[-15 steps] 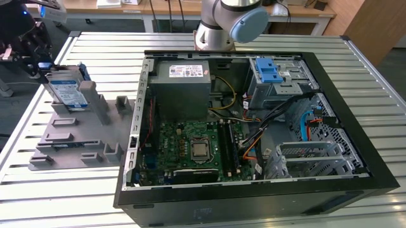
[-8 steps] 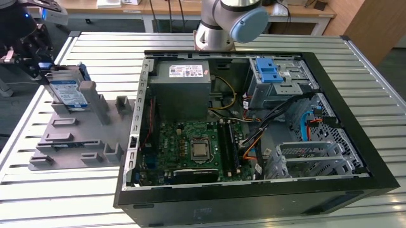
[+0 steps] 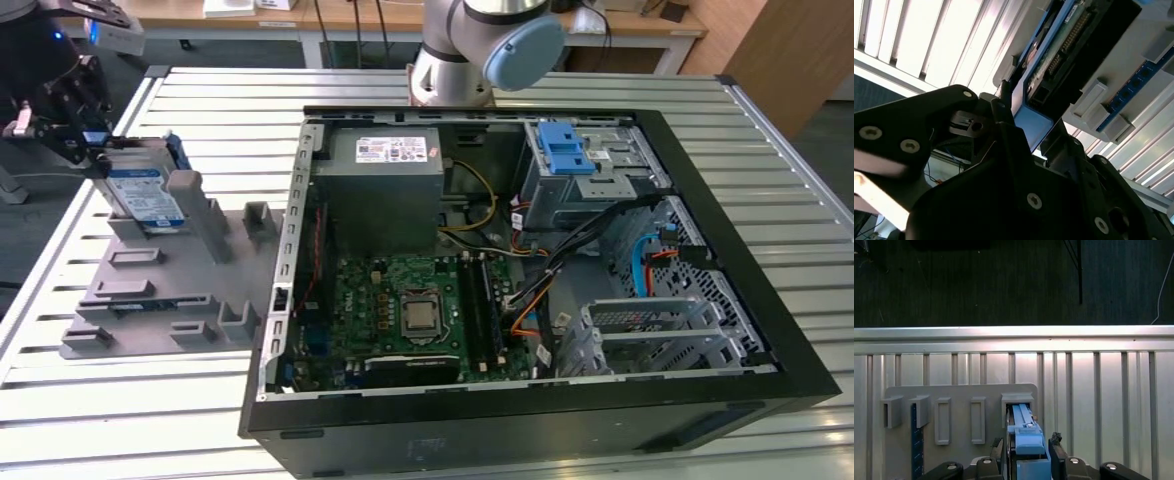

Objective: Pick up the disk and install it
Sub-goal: 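Pick up the disk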

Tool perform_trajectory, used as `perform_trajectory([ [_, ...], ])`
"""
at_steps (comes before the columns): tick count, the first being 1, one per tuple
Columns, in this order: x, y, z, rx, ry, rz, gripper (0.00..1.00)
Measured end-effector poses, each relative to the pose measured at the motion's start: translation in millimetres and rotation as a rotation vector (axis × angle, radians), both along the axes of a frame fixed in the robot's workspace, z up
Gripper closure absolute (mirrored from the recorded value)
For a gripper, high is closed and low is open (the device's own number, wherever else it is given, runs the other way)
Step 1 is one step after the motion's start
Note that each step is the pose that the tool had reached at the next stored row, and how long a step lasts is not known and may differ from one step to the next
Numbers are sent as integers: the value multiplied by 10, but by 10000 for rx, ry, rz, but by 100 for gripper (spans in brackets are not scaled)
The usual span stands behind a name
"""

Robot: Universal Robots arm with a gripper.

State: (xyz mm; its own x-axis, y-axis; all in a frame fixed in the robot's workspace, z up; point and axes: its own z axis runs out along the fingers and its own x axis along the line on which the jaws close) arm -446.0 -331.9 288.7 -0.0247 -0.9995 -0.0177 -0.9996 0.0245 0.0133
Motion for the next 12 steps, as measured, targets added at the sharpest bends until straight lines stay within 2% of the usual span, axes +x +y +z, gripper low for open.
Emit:
perform_trajectory([
  [4, 0, 0, 0, -1, 1, 0, 54],
  [5, 0, 0, 0, -1, 1, 0, 60],
  [12, 0, 0, 0, -1, 0, 1, 63],
])
